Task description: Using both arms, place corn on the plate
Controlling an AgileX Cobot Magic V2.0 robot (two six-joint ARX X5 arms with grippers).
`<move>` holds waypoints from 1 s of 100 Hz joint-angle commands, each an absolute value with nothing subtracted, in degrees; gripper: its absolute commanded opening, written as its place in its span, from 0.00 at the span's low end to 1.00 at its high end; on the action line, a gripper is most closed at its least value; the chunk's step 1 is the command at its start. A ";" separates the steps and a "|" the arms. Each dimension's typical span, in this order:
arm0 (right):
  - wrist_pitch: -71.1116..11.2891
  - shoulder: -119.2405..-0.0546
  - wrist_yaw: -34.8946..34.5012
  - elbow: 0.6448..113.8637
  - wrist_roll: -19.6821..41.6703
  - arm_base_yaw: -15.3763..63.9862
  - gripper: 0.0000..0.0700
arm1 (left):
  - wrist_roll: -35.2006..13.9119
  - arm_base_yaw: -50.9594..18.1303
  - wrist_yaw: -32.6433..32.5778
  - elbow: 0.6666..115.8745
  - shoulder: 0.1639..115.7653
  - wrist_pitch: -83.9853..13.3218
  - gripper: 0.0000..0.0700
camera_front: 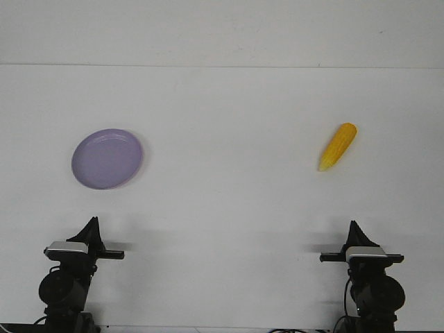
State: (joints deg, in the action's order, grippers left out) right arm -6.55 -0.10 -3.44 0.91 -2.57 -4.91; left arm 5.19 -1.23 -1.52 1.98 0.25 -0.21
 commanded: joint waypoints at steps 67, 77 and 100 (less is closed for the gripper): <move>-6.00 -0.05 -3.42 0.73 -1.93 -4.89 0.01 | -11.25 -1.13 -0.47 0.84 0.21 2.11 0.02; -6.02 -0.05 -3.42 0.73 -1.93 -4.89 0.01 | -17.28 -1.13 1.06 2.57 0.27 3.11 0.02; -6.02 -0.05 -3.42 0.73 -1.93 -4.89 0.01 | -21.50 -1.13 0.10 19.57 8.88 -1.54 0.71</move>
